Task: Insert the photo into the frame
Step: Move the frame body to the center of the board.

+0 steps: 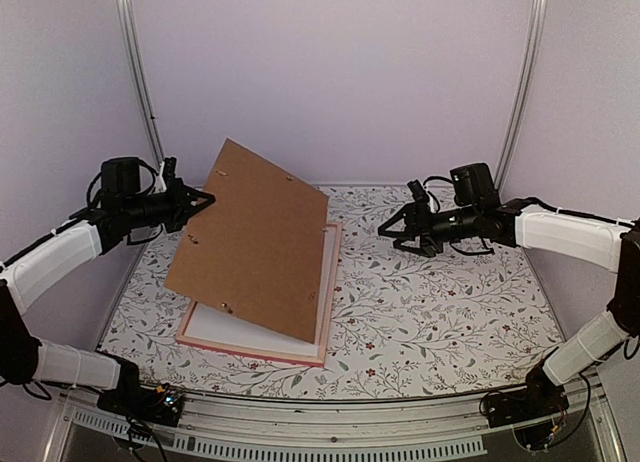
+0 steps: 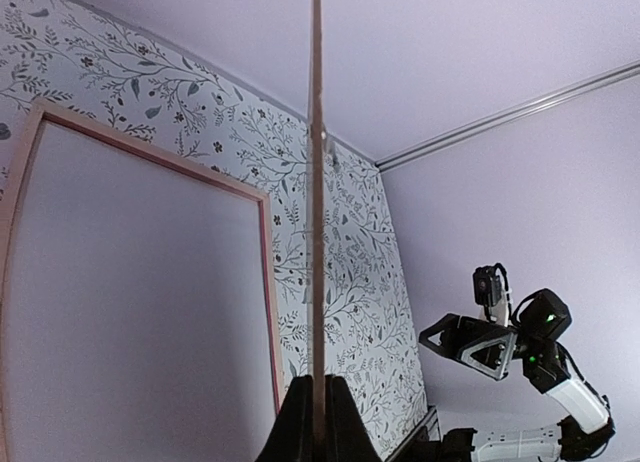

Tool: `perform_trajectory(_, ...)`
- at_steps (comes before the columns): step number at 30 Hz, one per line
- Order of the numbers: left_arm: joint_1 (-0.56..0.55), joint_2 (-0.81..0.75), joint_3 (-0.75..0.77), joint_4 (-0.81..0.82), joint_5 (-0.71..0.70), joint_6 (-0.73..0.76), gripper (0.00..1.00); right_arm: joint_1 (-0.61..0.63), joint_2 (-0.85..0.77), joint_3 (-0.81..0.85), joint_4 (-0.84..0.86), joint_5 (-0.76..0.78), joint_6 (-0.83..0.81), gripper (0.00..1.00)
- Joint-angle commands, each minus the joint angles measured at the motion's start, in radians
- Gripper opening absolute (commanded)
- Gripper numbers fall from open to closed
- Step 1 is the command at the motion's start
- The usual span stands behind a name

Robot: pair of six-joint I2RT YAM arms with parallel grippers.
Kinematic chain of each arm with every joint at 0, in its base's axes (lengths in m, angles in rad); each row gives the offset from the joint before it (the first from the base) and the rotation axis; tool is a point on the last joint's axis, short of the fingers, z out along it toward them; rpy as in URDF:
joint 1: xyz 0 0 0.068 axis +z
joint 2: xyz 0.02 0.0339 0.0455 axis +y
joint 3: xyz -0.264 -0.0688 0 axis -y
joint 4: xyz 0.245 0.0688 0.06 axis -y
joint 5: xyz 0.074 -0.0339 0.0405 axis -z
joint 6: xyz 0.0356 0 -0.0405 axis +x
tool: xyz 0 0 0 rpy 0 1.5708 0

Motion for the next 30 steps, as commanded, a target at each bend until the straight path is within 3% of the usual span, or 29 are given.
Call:
perform_trajectory(1, 0.077, -0.011, -0.051, 0.157, 0.143, -0.041, 0.0, -0.004, -0.008, -0.019, -0.011, 0.016, -0.02, 0.79)
perform_trajectory(11, 0.117, 0.117, -0.08, 0.276, 0.242, -0.054, 0.0, -0.003, 0.017, -0.022, -0.006, 0.017, -0.023, 0.79)
perform_trajectory(30, 0.135, 0.266, -0.086, 0.319, 0.267, -0.027, 0.0, -0.004, 0.055, -0.028, -0.008, 0.024, -0.036, 0.79)
